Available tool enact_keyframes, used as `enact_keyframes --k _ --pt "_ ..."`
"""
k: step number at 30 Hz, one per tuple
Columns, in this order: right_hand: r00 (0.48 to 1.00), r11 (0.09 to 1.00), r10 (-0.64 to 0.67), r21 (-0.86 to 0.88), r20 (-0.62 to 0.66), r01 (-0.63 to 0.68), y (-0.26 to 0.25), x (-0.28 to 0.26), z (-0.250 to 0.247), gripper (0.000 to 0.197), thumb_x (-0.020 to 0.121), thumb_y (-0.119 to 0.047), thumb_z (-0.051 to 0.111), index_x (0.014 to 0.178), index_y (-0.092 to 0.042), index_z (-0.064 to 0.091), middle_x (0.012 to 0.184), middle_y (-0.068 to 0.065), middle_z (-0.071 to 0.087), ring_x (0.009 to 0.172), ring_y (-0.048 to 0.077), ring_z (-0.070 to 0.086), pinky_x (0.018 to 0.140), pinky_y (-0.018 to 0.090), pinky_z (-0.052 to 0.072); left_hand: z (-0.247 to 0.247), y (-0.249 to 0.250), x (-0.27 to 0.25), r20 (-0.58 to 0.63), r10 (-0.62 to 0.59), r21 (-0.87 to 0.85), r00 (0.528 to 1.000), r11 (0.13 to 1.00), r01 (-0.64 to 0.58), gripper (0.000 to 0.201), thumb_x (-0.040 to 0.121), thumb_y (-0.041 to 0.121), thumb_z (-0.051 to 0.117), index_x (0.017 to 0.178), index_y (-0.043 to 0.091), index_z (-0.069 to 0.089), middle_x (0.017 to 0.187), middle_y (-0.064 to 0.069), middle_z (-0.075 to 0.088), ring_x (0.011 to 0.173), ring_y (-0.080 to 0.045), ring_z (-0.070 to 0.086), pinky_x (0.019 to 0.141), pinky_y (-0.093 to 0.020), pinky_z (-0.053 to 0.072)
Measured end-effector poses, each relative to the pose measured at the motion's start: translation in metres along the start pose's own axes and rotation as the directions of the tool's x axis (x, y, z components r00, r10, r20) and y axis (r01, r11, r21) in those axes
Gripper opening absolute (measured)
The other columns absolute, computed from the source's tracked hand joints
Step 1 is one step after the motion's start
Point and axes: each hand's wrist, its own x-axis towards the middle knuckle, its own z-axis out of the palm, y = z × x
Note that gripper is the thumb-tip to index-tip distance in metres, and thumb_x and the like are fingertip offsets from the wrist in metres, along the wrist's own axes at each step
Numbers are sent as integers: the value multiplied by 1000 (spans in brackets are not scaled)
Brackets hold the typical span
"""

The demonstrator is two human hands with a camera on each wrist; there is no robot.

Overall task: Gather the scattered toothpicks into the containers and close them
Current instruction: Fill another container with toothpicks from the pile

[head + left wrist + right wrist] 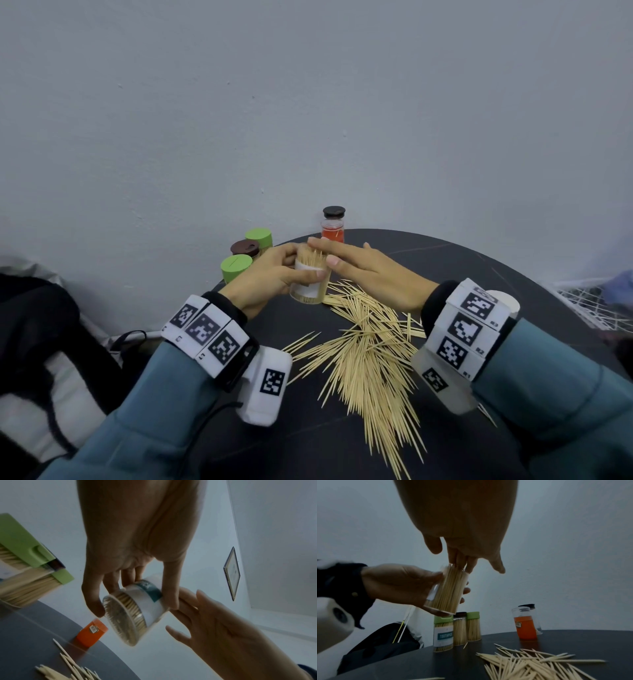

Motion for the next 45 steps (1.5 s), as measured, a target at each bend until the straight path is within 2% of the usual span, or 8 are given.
enact_keyframes --k 5,12,16,22,29,36,41,45 --pt "999 998 -38 -51 24 39 0 -1 -3 46 100 -33 28 146 -30 23 154 -14 18 142 0 7 112 45 -13 -1 -1 1 -14 52 -23 999 998 -52 55 75 -7 70 126 6 51 108 -7 68 98 -15 65 80 -20 53" --pt "992 966 -126 -227 -10 121 13 -1 -2 51 97 -44 31 143 -43 8 156 -15 -4 144 7 -5 111 52 -10 -2 -3 0 50 116 -41 992 993 -114 58 68 -20 67 115 12 53 101 -2 68 92 -9 66 78 -18 52" --pt "995 993 -71 -100 -73 63 16 0 0 66 91 -53 37 145 -42 -1 158 -10 -1 145 10 0 115 54 -5 0 -2 -1 149 133 39 980 989 -140 60 63 -23 69 108 14 56 105 -3 67 100 -15 62 91 -29 50" --pt "1000 997 12 -76 -17 -13 21 1 -4 75 89 -49 45 149 -31 4 158 -6 -2 145 12 -3 116 55 -1 6 -1 -3 234 148 94 961 980 -174 59 62 -26 69 105 13 58 116 -19 64 104 -16 61 87 -24 51" --pt "1000 997 31 -68 2 -31 22 0 -2 92 79 -66 48 150 -25 6 158 -5 1 145 13 2 116 54 4 12 2 -3 243 133 107 961 981 -163 59 64 -26 67 109 11 56 111 -14 67 95 -16 65 85 -27 54" --pt "989 986 147 -85 23 -144 23 -14 -16 77 90 -45 49 149 -26 5 158 -3 1 145 16 2 116 53 2 21 4 -2 217 109 146 970 979 -143 58 64 -20 72 112 9 58 115 -13 66 107 -21 63 95 -32 52" --pt "975 971 221 91 -15 -219 31 -41 -48 60 96 -41 37 149 -22 16 156 -4 16 141 9 16 112 28 13 43 7 4 205 90 150 975 981 -122 57 65 -16 75 112 13 58 115 -7 68 108 -19 63 95 -35 51" --pt "930 917 364 -161 -40 -366 66 -59 -75 56 97 -37 42 146 -16 26 152 4 27 138 15 26 109 25 21 64 12 11 159 88 171 983 979 -115 59 67 -7 78 118 15 57 113 -1 68 97 -12 65 86 -24 52"
